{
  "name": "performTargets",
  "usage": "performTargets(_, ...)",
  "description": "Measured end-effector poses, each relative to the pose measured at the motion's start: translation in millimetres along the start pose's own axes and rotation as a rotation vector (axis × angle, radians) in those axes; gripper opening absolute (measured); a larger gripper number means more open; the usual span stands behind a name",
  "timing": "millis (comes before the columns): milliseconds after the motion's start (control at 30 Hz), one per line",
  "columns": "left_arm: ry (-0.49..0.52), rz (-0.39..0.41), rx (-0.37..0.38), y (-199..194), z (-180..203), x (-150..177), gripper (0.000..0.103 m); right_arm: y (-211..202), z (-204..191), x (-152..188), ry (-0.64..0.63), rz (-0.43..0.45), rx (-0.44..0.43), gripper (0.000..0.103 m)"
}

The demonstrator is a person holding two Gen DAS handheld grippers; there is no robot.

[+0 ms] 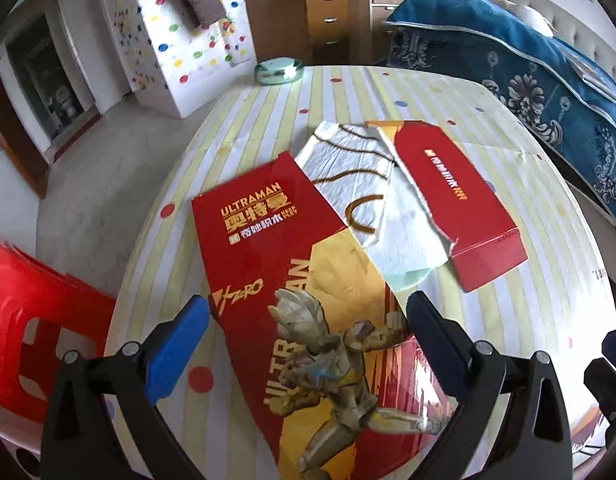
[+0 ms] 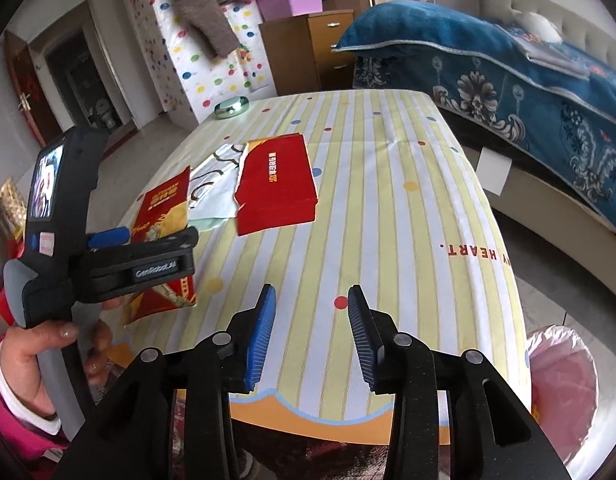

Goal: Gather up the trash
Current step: 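Grasp the red Ultraman box with the left tool while the right tool grasps the red envelope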

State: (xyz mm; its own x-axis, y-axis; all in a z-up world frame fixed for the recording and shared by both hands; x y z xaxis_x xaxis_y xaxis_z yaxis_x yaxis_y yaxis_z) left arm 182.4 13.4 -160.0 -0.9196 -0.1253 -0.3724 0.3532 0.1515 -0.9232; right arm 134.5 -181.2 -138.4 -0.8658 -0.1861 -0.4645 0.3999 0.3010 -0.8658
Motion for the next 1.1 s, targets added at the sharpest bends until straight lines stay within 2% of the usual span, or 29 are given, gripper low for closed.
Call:
performTargets(100,-0.015,-0.027,-0.008,0,-7,10,0.096,3,-3,2,-0.009,-0.003,-0.008,0.039)
performTargets(233,-0.065,-0.041,0.042,-1,-15,21,0.096,3,-10,3,-0.014,-0.002,-0.010,0.039)
performTargets(300,-0.045,-0.035,0.051,-2,-15,23,0.096,1,-13,3,-0.018,0.003,-0.007,0.039)
performTargets(467,0.027,0.008,0.154,-13,-11,25,0.082,-2,-18,2,-0.025,0.016,0.002,0.039)
performTargets(667,0.042,0.111,0.195,-40,-26,28,0.080,4,-25,-11,-0.048,0.009,-0.011,0.039)
performTargets(767,0.050,0.153,0.204,-52,-35,26,0.080,11,-27,-24,-0.057,0.010,-0.015,0.056)
performTargets(833,0.047,0.172,0.204,-57,-41,23,0.080,25,-31,-37,-0.063,-0.003,-0.018,0.058)
performTargets(900,0.045,0.180,0.216,-58,-46,18,0.080,31,-33,-44,-0.063,-0.006,-0.014,0.069)
performTargets(967,0.040,0.182,0.225,-57,-50,14,0.080,43,-36,-56,-0.069,-0.021,-0.013,0.071)
performTargets(1000,0.039,0.183,0.225,-55,-51,13,0.080,49,-38,-62,-0.071,-0.022,-0.004,0.076)
performTargets(1100,0.032,0.184,0.227,-52,-58,11,0.080,63,-43,-76,-0.086,-0.031,0.005,0.081)
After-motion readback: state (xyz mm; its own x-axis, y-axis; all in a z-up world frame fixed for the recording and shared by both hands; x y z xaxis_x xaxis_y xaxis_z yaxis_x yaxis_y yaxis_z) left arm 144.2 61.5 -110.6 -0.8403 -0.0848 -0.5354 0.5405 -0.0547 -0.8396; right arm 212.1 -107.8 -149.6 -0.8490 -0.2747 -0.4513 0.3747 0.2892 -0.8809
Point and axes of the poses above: each gripper's, at about its wrist camera, not at the fingertips, and y roughly the way its jaws point, z to its right, x to its underside, the point moved 4 cm from there along y, roughly the way its jaws point, and after that the axes turned 12 degrees about -z, right-handed, at the moved point
